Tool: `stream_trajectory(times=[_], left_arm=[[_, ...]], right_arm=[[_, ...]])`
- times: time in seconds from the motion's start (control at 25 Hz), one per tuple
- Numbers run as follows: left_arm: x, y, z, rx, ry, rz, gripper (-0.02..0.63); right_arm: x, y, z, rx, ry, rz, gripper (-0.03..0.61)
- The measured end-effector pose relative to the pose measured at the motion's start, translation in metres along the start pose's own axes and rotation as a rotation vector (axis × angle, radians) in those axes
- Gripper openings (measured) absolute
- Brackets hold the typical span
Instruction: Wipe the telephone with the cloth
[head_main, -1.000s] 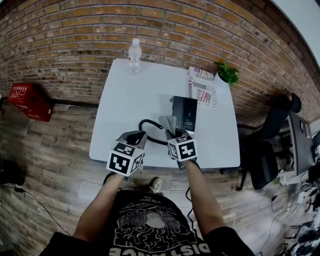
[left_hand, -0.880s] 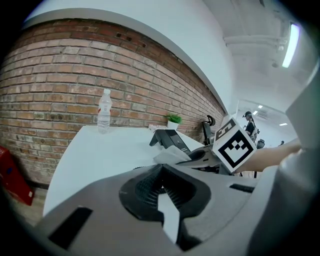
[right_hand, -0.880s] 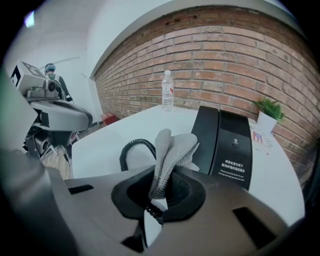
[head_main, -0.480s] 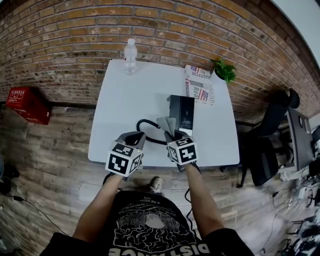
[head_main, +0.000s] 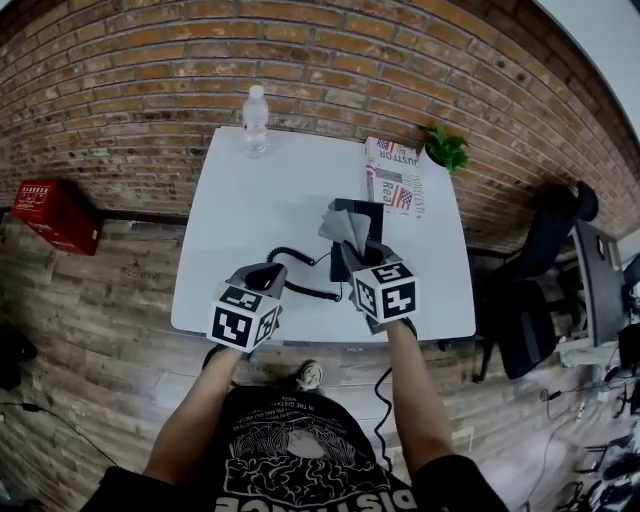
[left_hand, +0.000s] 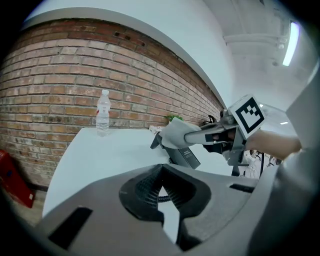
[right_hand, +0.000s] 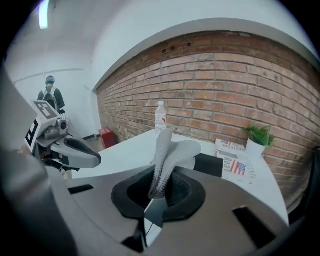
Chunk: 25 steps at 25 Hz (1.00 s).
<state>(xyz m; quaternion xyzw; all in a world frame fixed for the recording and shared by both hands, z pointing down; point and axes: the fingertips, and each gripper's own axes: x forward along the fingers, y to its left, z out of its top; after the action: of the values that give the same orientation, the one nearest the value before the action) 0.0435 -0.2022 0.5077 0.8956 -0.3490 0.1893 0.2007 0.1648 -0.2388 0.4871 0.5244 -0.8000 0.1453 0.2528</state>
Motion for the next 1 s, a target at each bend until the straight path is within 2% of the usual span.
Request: stream_trajectory(times=[0.24,0.56,1.0], left_arm=[[0.006,0.004,0.016,-0.006,-0.031,0.035,0.006],[0.018,0.013,0.031,-0.025,-0.050,0.098,0.006],[0.021,0.024,0.034,-0.060,-0.041,0.200,0.006]], right_arm=[[-0.002,-0.035,0.031,-0.059,-0.031,-0.018,0.011],[0.023,-0.082,0.055,-0.146,-0.019,-0.026,0.011],[0.071,-0.106,0.029,-0.284,0.137,0.060,0.011]])
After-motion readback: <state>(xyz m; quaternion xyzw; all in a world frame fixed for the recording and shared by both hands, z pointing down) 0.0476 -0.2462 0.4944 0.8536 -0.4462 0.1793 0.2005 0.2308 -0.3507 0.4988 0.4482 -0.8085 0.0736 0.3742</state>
